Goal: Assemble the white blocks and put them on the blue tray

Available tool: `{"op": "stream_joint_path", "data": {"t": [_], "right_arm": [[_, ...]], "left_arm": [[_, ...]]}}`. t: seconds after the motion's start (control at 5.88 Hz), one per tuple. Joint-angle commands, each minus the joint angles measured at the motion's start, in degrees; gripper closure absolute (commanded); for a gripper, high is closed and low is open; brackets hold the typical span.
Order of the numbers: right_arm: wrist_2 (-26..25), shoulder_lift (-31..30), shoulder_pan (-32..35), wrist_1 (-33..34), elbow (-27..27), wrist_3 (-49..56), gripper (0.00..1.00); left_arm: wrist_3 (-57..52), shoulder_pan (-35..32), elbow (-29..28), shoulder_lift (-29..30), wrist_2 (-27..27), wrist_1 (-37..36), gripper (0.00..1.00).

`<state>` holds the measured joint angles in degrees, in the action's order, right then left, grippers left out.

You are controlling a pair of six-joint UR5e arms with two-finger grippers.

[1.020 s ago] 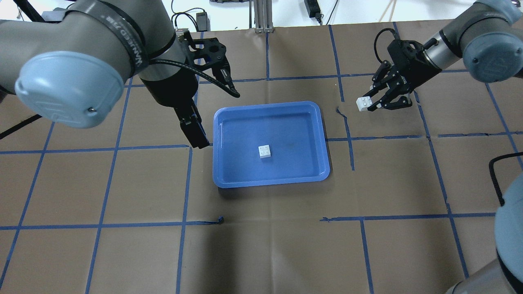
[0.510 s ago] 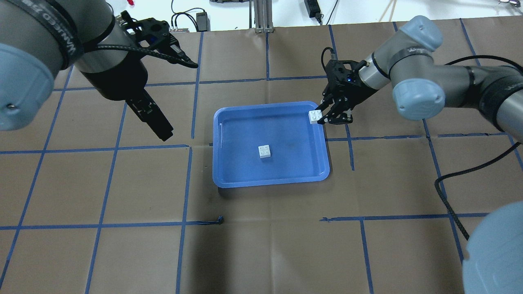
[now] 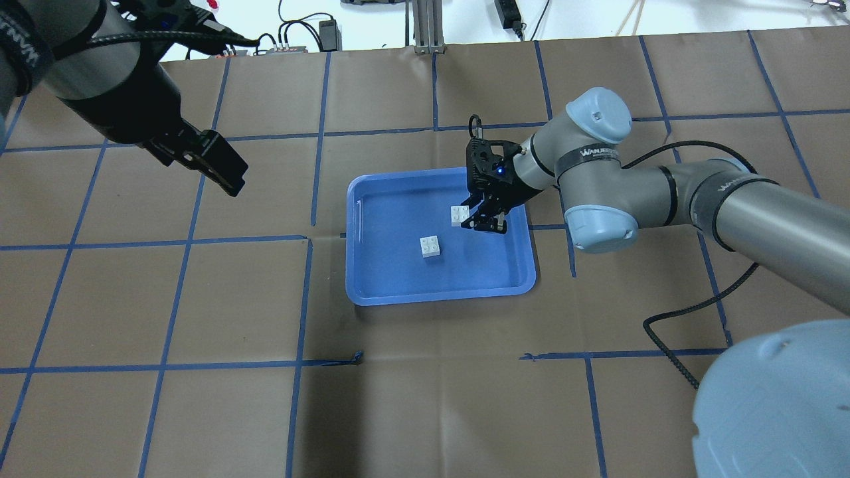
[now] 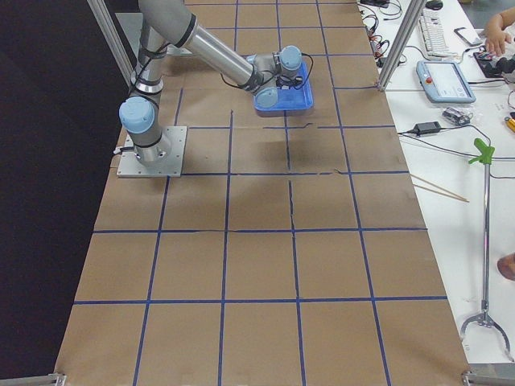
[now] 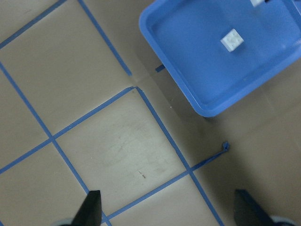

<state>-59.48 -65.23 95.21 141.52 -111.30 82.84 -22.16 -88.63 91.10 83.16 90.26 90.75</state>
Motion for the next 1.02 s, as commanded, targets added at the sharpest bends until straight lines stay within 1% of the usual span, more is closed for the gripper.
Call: {"op": "stream_joint_path", "data": {"t": [0.0,0.17,0.34,0.51,0.85], "right_arm": [[-0.03,0.54,0.51,4.88,-3.56,-0.31,0.63],[-0.03,0.54,0.51,4.90,-3.66,0.04,0.63],[-0.03,1.24,0.68,5.77,-3.57,0.13,0.63],[0.06,2.12,1.20,7.61,-3.57,-0.30,0.63],[0.06,2.30,1.30,8.15,-3.48,-0.74,0.63]], "left_arm": [[8.50,1.27,0.04,-0.71,-0.17,-0.49,0.01],[18.19,1.09,0.13,-1.32,-0.35,-0.14,0.01],[23.86,0.83,0.92,-2.03,-0.52,0.04,0.01],[23.92,0.92,1.27,-2.47,-0.52,0.04,0.01],[24.09,0.48,1.45,-1.69,-0.79,-0.05,0.01]]}}
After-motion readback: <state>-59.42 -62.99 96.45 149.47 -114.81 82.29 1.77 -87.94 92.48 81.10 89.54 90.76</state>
